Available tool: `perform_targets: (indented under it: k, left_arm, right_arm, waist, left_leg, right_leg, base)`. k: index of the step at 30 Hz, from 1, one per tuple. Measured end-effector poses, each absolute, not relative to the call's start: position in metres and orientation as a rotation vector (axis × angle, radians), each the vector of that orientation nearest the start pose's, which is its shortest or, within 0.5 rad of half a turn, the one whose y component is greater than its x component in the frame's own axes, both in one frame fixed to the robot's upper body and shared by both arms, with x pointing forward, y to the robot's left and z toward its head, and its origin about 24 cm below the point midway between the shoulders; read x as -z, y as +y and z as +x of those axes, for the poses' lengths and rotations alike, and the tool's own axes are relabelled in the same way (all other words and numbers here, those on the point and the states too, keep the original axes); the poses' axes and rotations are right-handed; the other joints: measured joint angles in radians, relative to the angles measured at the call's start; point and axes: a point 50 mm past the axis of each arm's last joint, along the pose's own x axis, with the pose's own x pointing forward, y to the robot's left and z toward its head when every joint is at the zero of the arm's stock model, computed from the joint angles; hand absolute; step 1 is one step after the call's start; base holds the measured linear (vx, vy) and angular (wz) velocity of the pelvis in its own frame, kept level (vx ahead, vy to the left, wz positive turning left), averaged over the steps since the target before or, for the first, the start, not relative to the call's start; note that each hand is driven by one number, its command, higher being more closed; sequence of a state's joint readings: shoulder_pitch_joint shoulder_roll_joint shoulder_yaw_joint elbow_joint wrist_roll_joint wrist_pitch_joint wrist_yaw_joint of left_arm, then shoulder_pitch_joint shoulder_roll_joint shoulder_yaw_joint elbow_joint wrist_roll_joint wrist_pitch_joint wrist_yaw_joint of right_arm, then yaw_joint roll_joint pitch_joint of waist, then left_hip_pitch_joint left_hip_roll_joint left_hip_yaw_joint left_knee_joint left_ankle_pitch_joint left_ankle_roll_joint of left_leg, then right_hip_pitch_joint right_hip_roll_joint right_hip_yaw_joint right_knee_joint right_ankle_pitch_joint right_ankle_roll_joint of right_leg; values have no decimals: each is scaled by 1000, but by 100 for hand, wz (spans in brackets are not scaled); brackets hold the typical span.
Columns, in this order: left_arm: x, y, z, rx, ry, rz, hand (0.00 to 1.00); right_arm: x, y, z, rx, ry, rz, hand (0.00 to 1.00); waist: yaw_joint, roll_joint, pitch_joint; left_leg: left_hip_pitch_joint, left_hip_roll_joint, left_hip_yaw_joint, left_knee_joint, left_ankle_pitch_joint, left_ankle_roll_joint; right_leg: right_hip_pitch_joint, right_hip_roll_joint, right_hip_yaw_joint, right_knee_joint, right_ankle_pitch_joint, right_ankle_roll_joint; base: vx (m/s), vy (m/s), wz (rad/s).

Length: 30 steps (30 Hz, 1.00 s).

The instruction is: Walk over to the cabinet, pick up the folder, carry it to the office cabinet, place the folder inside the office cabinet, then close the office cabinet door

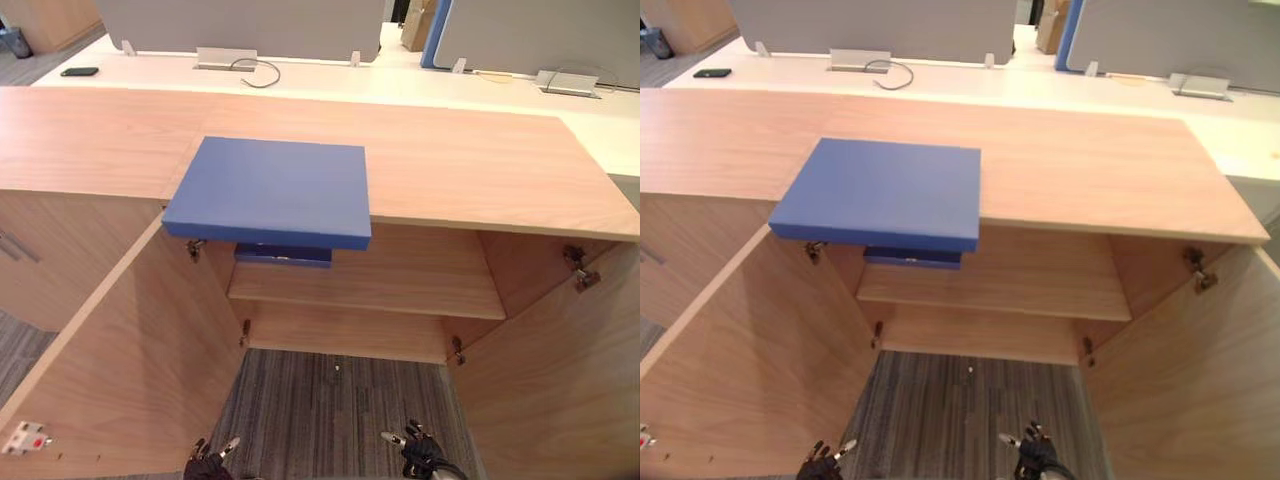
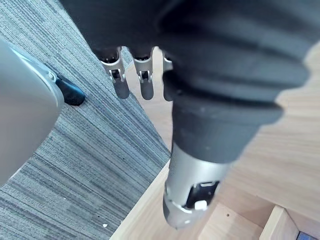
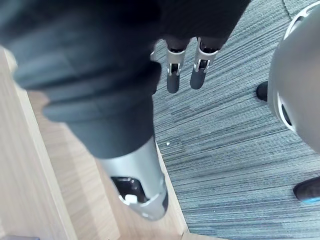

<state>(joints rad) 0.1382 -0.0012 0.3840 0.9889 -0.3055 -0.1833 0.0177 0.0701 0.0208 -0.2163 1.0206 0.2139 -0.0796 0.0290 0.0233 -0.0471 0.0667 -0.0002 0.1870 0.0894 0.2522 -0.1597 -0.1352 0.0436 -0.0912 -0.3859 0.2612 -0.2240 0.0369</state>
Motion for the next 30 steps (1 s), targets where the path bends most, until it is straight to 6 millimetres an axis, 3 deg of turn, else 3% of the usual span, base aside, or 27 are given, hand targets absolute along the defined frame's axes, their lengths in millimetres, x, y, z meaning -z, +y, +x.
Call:
perform_targets:
  k: [3,4,6,7,8,9,12,16,21,27,30]
  left_arm:
    - [150,218,88,-564,851,-341,0]
    - [148,215,91,-542,842,-334,0]
    - [147,211,97,-495,828,-324,0]
    - [145,208,100,-470,817,-324,0]
    - [145,206,101,-458,816,-326,0]
    - [144,207,103,-446,808,-328,0]
    - [143,204,108,-393,803,-329,0]
    - [145,206,103,-391,813,-359,0]
    - [141,197,108,-276,798,-354,0]
    - [100,168,137,59,585,-365,0]
    - [70,172,150,209,458,-331,0]
  right_arm:
    - [157,-172,110,307,974,323,0]
    - [157,-176,112,312,968,313,0]
    - [154,-185,118,317,952,292,0]
    - [153,-189,122,320,940,283,0]
    - [152,-191,123,323,935,279,0]
    - [152,-189,122,317,940,282,0]
    - [151,-182,127,271,934,262,0]
    - [151,-172,130,217,937,251,0]
    - [154,-164,122,150,966,214,0]
    - [153,-175,119,107,970,155,0]
    - [152,-183,124,62,971,101,0]
  waist:
    - [17,-17,14]
    - [23,-9,21]
    - [22,10,36]
    - [23,20,52]
    - [24,34,58]
    - [38,32,62]
    - [36,20,66]
    - [45,24,72]
    - [25,23,42]
    - [20,27,26]
    - [14,32,7]
  left_leg:
    - [-111,31,30,328,-45,19]
    - [-135,39,57,374,-99,17]
    - [-205,12,72,366,-132,33]
    - [-241,-19,76,300,-109,56]
    - [-251,-32,70,255,-47,80]
    - [-229,-57,74,243,-24,87]
    - [-219,-102,84,209,-17,103]
    - [-151,-101,122,153,-13,112]
    - [-65,-104,138,-75,110,92]
    - [-12,-115,142,-212,188,93]
    - [-14,-135,143,-260,221,103]
  right_leg:
    - [85,4,19,-39,3,-5]
    - [113,4,39,-56,-3,-15]
    - [131,-7,44,-63,-4,-15]
    - [132,-20,44,-44,-5,-13]
    - [132,-21,46,-29,-8,-7]
    - [120,-43,67,-6,-21,13]
    - [113,-47,124,-80,-12,11]
    - [143,-49,149,-102,24,32]
    - [121,-32,151,-137,100,45]
    - [110,-20,177,-149,132,39]
    - [83,-33,205,-154,132,39]
  base:
    - [155,-34,-6]
    - [135,40,-15]
    - [150,146,-4]
    - [180,280,1]
    - [226,309,-13]
    - [199,250,-7]
    - [118,144,6]
    - [46,2,-22]
    - [4,-91,-15]
    - [-19,-14,-4]
    - [-60,53,-7]
